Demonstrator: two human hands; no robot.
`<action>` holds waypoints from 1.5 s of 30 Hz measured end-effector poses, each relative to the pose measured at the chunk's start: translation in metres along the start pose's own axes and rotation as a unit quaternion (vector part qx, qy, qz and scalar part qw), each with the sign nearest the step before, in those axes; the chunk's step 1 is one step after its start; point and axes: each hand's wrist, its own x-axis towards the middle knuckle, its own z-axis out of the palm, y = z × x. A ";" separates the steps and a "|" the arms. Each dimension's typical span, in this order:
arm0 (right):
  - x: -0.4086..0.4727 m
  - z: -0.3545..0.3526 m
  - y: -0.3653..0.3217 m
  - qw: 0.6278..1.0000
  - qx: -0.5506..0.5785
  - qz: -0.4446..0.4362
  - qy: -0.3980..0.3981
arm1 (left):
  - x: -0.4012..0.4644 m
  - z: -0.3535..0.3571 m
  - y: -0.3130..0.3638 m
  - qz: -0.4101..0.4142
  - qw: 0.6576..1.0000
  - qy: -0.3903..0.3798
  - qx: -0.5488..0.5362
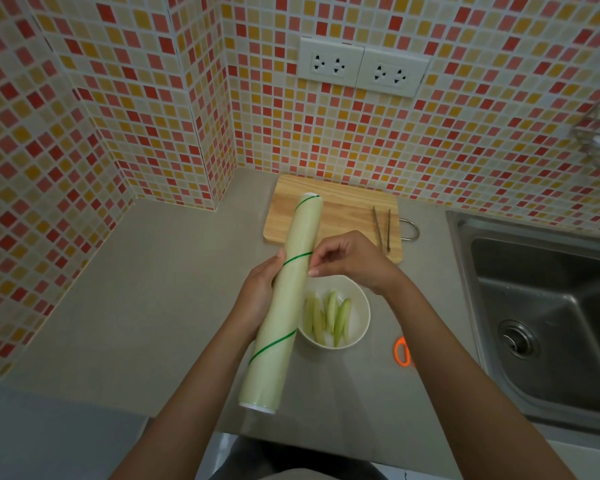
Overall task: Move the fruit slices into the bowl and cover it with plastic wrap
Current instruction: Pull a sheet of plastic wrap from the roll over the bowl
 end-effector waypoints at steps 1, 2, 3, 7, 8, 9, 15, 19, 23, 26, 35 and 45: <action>-0.001 -0.001 -0.001 1.000 -0.004 -0.004 -0.006 | 0.000 -0.001 0.001 -0.018 1.000 0.004 -0.013; -0.002 -0.001 -0.002 1.000 -0.001 -0.009 -0.009 | 0.000 -0.003 0.002 -0.039 0.999 0.010 -0.028; -0.003 -0.001 -0.002 1.000 0.005 -0.014 -0.009 | 0.001 -0.005 0.003 -0.057 0.997 0.018 -0.043; -0.007 0.001 -0.002 0.999 0.033 -0.014 -0.012 | 0.004 -0.008 0.008 -0.079 0.994 0.014 -0.073; -0.007 0.003 -0.002 0.999 0.037 -0.010 -0.017 | 0.005 -0.008 0.008 -0.081 0.994 0.009 -0.069; -0.007 0.004 -0.003 0.999 0.034 -0.007 -0.020 | 0.005 -0.007 0.007 -0.082 0.994 0.003 -0.065; -0.007 0.012 -0.006 0.999 -0.037 -0.008 -0.010 | 0.003 -0.006 0.001 -0.035 0.999 -0.040 -0.008; -0.010 0.013 -0.003 1.000 0.002 -0.027 0.002 | 0.004 -0.008 0.000 -0.030 0.999 -0.028 -0.001; -0.012 0.018 -0.001 0.999 0.021 -0.018 0.018 | 0.007 -0.008 0.002 -0.009 1.000 -0.002 0.005; -0.011 0.021 -0.003 1.000 0.007 -0.017 0.015 | 0.008 -0.007 0.002 0.008 0.999 0.013 0.042; -0.013 0.019 -0.006 0.999 -0.001 -0.030 0.015 | 0.010 -0.008 0.002 0.012 0.999 -0.001 0.037; -0.016 0.021 -0.010 1.000 -0.008 -0.003 -0.002 | 0.014 -0.004 0.001 0.026 0.999 0.003 0.039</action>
